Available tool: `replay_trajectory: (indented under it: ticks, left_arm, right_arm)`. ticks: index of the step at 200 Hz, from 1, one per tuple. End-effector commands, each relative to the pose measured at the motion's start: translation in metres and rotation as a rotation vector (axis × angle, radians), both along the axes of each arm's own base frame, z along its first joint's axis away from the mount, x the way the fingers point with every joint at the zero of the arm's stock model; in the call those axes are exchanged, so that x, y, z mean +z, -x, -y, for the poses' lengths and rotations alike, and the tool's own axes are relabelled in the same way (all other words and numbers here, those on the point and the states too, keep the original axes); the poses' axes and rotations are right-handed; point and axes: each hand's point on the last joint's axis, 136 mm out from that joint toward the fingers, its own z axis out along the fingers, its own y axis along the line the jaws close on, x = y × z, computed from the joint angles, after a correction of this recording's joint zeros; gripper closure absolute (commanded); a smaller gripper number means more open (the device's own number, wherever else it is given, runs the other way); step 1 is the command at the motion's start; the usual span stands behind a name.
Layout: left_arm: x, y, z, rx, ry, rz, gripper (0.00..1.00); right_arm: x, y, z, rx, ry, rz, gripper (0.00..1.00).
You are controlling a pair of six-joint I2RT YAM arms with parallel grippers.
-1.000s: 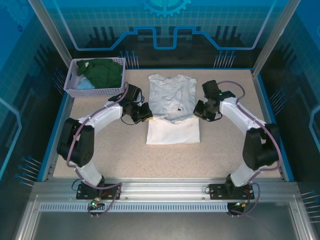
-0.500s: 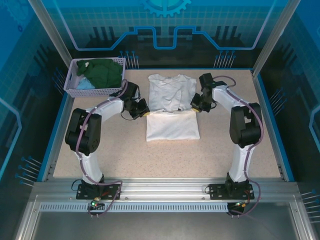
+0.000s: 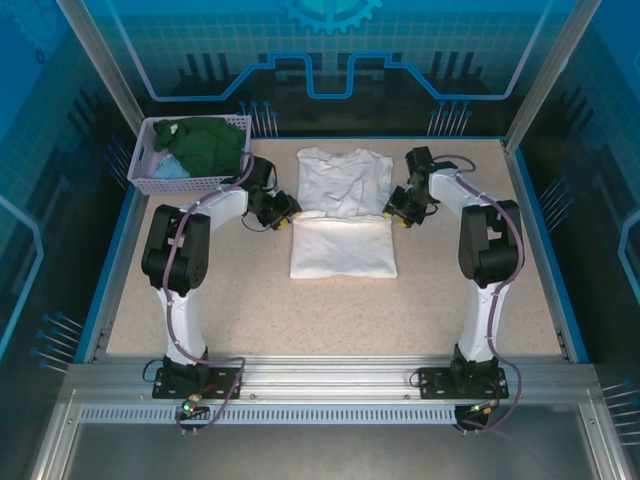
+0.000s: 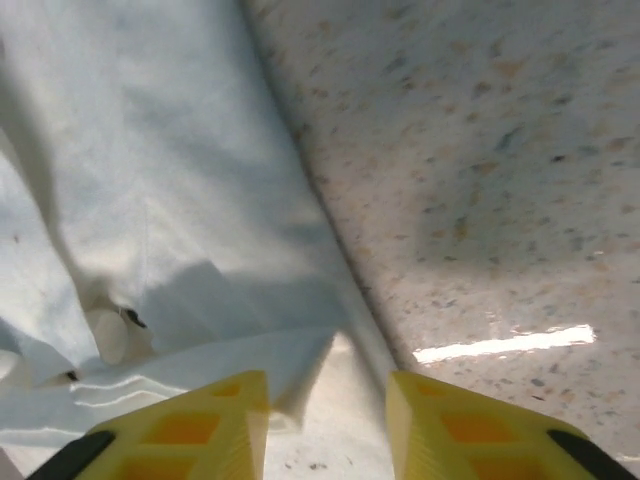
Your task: Fold and stack the t-shirts
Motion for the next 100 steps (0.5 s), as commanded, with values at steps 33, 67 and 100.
replay_trajectory:
  ticks: [33,67,100]
  left_arm:
    - [0.100,0.026,-0.002,0.023,-0.125,0.250,0.29]
    - [0.087,0.079,0.082,-0.182,-0.011,0.241,0.59]
    - [0.041,0.100,0.121,-0.282,0.042,0.156,0.74]
  right_arm:
    - [0.054,0.039,-0.007,-0.005,-0.096,0.161,0.59]
    - [0.037,0.094,-0.071,0.160,-0.132,0.181,0.77]
    - [0.002,0.107,-0.082,0.171,-0.119,0.119,0.89]
